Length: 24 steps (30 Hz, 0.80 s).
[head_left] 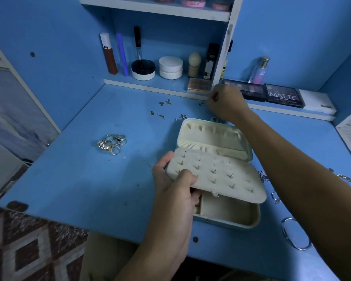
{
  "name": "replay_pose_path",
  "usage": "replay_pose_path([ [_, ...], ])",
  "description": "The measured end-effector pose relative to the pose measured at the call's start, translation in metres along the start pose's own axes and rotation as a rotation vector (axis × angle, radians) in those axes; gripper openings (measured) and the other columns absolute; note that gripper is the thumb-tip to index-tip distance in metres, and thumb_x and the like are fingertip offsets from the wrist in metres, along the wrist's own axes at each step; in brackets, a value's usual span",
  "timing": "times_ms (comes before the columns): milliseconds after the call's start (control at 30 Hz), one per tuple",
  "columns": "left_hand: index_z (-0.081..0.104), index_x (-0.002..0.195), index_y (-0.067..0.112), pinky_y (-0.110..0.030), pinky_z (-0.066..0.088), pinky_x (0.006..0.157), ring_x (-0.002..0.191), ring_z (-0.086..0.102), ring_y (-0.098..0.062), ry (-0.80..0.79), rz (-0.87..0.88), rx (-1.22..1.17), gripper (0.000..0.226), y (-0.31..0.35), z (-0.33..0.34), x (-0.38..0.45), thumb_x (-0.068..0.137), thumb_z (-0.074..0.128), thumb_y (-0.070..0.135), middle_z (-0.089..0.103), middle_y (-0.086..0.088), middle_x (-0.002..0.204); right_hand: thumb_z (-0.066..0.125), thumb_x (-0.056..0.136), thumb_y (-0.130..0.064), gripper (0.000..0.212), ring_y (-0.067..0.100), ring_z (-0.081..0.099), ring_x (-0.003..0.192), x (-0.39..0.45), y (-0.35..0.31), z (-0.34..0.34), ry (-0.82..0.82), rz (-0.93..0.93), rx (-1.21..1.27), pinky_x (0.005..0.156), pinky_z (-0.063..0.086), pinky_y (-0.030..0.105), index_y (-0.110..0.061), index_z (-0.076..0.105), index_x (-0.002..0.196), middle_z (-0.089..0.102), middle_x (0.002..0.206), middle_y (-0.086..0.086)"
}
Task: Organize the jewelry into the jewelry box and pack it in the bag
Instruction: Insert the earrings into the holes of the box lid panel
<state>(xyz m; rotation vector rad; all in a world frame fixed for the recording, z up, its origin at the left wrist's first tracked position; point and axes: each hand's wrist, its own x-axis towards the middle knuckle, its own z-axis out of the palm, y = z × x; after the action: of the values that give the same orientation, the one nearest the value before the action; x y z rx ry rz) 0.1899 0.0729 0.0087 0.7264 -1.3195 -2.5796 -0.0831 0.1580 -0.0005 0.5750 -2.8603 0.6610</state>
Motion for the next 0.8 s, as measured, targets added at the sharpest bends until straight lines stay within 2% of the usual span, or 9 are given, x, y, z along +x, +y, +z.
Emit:
replay_pose_path([
  [200, 0.053, 0.116, 0.035, -0.029, 0.056, 0.075, 0.096, 0.070, -0.012, -0.003, 0.007, -0.001, 0.059, 0.000, 0.000, 0.000, 0.062, 0.052, 0.012, 0.069, -0.001, 0.112, 0.065, 0.079, -0.010, 0.005, 0.014, 0.050, 0.062, -0.010, 0.003, -0.006, 0.091, -0.040, 0.137, 0.054, 0.040, 0.019, -0.007, 0.063, 0.075, 0.062, 0.072, 0.004],
  [300, 0.053, 0.117, 0.035, -0.028, 0.057, 0.073, 0.093, 0.071, -0.010, -0.005, 0.011, 0.002, 0.057, 0.000, 0.000, -0.001, 0.066, 0.053, 0.010, 0.069, -0.001, 0.113, 0.066, 0.076, -0.006, 0.007, 0.011, 0.049, 0.060, -0.014, 0.004, -0.009, 0.073, -0.041, 0.178, 0.047, 0.035, 0.004, -0.010, 0.062, 0.072, 0.059, 0.069, 0.000],
  [367, 0.052, 0.119, 0.034, -0.029, 0.057, 0.075, 0.095, 0.071, -0.012, -0.006, 0.011, -0.004, 0.055, 0.001, 0.000, -0.002, 0.072, 0.055, 0.006, 0.068, -0.003, 0.116, 0.067, 0.077, -0.005, 0.006, 0.012, 0.052, 0.063, -0.016, 0.004, -0.011, 0.063, -0.041, 0.197, 0.048, 0.035, 0.002, -0.009, 0.065, 0.073, 0.061, 0.070, 0.000],
  [500, 0.052, 0.118, 0.034, -0.026, 0.058, 0.073, 0.096, 0.071, -0.011, -0.023, 0.016, -0.016, 0.059, 0.002, 0.000, -0.002, 0.063, 0.052, 0.011, 0.069, -0.001, 0.115, 0.068, 0.080, -0.005, 0.009, 0.012, 0.061, 0.073, -0.023, 0.004, -0.016, 0.030, -0.049, 0.234, 0.058, 0.043, 0.000, -0.006, 0.075, 0.086, 0.071, 0.081, 0.004],
  [567, 0.052, 0.118, 0.034, -0.026, 0.058, 0.074, 0.097, 0.071, -0.011, -0.029, 0.015, -0.024, 0.059, 0.002, 0.000, -0.003, 0.063, 0.052, 0.011, 0.070, -0.001, 0.114, 0.069, 0.083, -0.006, 0.011, 0.014, 0.066, 0.075, -0.026, 0.004, -0.018, 0.002, -0.048, 0.275, 0.066, 0.049, 0.004, -0.008, 0.076, 0.091, 0.073, 0.085, 0.005],
  [633, 0.052, 0.118, 0.034, -0.027, 0.058, 0.076, 0.100, 0.070, -0.013, -0.022, 0.012, -0.022, 0.059, 0.003, 0.001, -0.003, 0.064, 0.053, 0.010, 0.069, -0.001, 0.115, 0.068, 0.087, -0.008, 0.011, 0.016, 0.070, 0.078, -0.028, 0.004, -0.022, -0.029, -0.042, 0.325, 0.073, 0.056, 0.013, -0.011, 0.076, 0.094, 0.074, 0.087, 0.004],
  [700, 0.052, 0.119, 0.032, -0.030, 0.057, 0.081, 0.104, 0.068, -0.015, -0.009, 0.012, -0.016, 0.054, 0.004, 0.003, -0.004, 0.075, 0.056, 0.002, 0.067, -0.003, 0.118, 0.068, 0.090, -0.009, 0.011, 0.018, 0.072, 0.079, -0.031, 0.004, -0.025, -0.046, -0.040, 0.356, 0.079, 0.059, 0.022, -0.015, 0.076, 0.095, 0.074, 0.087, 0.003],
  [800, 0.051, 0.118, 0.031, -0.033, 0.056, 0.082, 0.100, 0.068, -0.014, 0.000, 0.003, -0.007, 0.048, 0.005, 0.005, -0.006, 0.091, 0.042, -0.008, 0.066, -0.004, 0.116, 0.066, 0.092, -0.008, 0.012, 0.015, 0.072, 0.076, -0.035, 0.001, -0.030, -0.057, -0.035, 0.407, 0.080, 0.061, 0.028, -0.018, 0.074, 0.094, 0.073, 0.084, 0.001],
])
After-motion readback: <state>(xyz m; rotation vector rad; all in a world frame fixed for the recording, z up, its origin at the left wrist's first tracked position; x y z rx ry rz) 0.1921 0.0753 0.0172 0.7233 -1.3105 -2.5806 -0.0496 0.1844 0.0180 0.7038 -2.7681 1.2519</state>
